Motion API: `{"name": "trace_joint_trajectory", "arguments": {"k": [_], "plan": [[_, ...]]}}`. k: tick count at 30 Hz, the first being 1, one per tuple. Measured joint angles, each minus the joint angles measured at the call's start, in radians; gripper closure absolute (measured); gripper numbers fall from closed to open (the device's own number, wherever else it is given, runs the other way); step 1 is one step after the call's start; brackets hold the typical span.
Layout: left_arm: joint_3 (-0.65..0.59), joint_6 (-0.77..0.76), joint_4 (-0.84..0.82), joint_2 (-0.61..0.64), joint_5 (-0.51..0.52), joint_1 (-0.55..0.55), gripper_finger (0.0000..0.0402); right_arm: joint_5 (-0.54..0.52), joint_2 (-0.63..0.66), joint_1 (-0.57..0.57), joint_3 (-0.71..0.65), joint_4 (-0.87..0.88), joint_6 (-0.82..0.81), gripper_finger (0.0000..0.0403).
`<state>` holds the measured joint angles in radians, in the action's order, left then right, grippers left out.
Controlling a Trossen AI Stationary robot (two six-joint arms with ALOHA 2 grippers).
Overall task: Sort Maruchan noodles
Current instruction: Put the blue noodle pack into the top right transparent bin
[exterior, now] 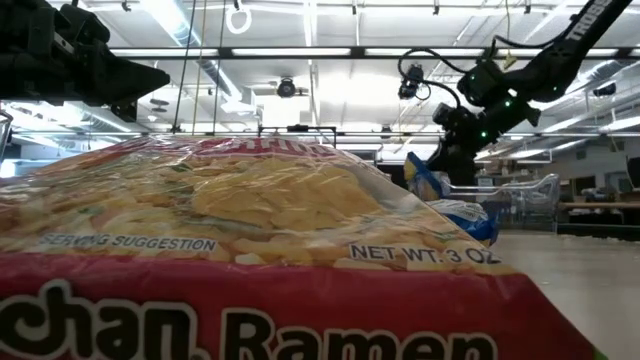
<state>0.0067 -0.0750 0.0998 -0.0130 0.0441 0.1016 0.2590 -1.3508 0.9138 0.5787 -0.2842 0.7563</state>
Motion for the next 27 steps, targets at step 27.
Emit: {"name": "trace_joint_trajectory", "arguments": {"k": [27], "plan": [[0.0,0.0,0.0,0.0,0.0,0.0,0.0374,-0.059,0.178,-0.122,0.213,0.51,-0.563,0.0241]]}}
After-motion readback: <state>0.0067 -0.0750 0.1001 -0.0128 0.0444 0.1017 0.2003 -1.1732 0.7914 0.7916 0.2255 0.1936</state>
